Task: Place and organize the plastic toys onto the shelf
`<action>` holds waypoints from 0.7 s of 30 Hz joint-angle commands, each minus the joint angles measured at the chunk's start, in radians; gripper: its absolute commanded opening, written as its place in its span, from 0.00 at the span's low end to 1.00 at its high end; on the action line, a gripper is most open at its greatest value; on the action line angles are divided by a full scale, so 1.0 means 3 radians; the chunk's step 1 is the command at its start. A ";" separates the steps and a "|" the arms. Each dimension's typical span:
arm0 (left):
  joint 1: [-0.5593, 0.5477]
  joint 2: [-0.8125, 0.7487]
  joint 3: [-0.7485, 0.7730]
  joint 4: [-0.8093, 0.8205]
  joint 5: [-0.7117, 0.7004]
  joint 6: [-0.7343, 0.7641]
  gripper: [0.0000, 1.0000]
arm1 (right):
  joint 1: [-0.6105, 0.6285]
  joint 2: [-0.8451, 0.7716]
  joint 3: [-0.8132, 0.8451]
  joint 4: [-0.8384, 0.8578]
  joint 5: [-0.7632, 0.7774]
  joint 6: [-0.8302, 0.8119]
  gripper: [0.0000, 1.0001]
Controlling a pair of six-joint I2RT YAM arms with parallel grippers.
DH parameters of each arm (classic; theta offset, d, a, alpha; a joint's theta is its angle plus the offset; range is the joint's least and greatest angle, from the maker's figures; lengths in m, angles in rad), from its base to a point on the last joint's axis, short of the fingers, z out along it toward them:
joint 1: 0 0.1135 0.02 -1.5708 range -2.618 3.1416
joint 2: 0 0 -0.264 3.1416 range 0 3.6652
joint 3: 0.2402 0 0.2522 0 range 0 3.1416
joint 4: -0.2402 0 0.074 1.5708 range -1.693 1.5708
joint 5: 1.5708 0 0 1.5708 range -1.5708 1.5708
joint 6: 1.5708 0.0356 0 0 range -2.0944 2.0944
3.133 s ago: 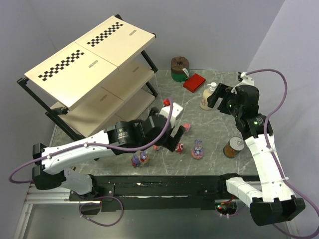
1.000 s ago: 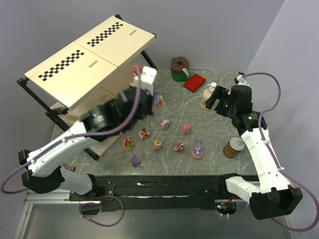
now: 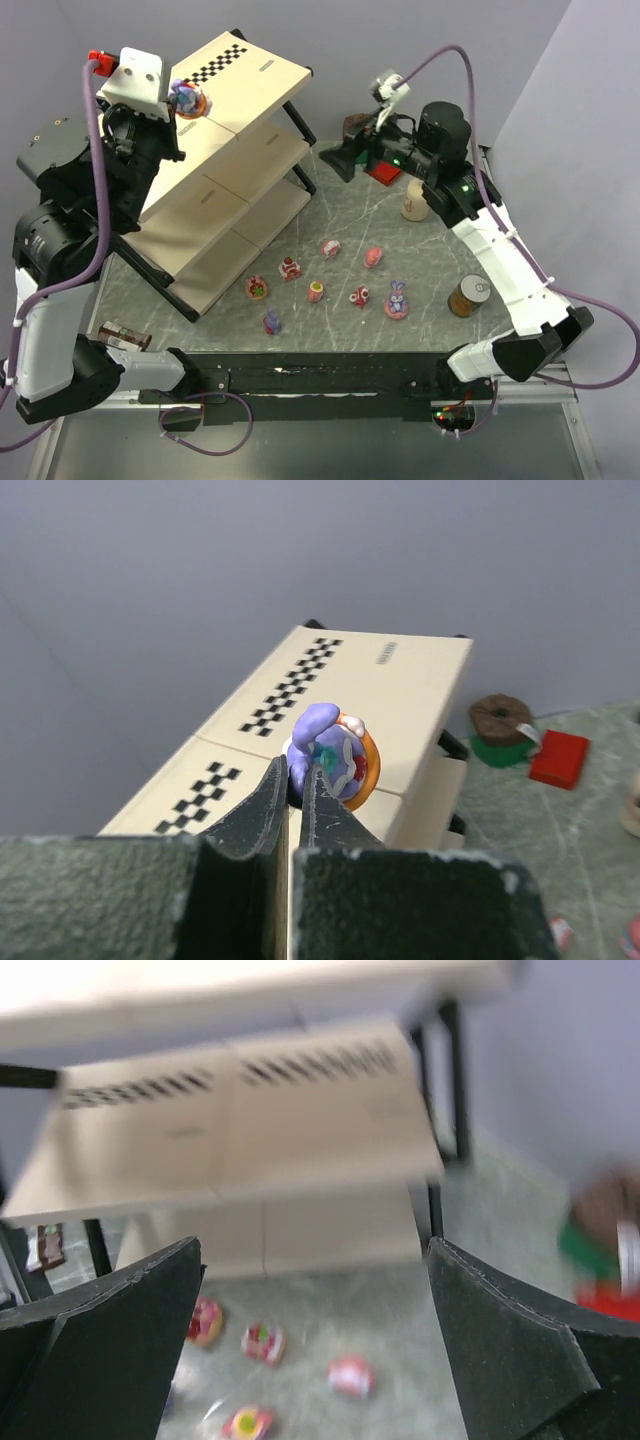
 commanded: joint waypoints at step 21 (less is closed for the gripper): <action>0.0008 -0.0130 -0.0276 -0.0357 0.1979 -0.0646 0.01 | 0.1417 0.0306 0.0528 0.1057 -0.0256 -0.1573 1.00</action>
